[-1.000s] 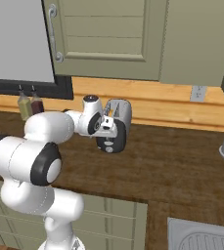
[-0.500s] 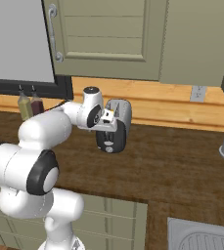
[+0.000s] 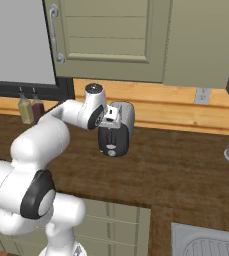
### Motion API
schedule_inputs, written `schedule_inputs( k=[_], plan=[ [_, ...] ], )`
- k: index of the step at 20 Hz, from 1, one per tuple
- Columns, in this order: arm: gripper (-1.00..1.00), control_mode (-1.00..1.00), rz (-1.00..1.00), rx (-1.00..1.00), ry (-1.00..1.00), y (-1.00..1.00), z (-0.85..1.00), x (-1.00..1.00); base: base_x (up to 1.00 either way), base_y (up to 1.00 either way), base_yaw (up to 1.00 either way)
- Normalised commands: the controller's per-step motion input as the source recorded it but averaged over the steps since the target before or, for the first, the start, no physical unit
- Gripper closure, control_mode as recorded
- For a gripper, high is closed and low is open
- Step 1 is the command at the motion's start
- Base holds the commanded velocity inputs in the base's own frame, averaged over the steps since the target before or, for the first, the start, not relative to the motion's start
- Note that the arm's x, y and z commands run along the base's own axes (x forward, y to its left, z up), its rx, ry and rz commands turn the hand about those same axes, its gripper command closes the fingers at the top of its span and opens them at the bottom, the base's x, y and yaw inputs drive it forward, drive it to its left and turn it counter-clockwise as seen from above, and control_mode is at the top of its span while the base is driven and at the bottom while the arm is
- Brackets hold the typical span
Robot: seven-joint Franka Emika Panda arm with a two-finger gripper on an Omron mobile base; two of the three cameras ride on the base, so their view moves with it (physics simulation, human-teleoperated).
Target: Start the toaster. Once the lever pops up, take the bread to the plate on the dining counter.
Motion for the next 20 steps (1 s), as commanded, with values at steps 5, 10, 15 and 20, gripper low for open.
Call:
schedule_inputs(
  k=[5,10,15,20],
  plan=[
    [-1.00,-1.00,0.00,0.00,-0.36,-0.12,0.08,-0.41,0.00,0.00,0.00],
    [-1.00,-1.00,0.00,0.00,-0.22,0.00,0.25,-0.16,0.00,0.00,0.00],
    [-1.00,-1.00,0.00,0.02,0.00,0.00,0.50,0.00,0.00,0.00,0.00],
    [-1.00,-1.00,0.00,0.02,0.00,0.00,0.44,0.00,0.00,0.00,0.00]
  ],
)
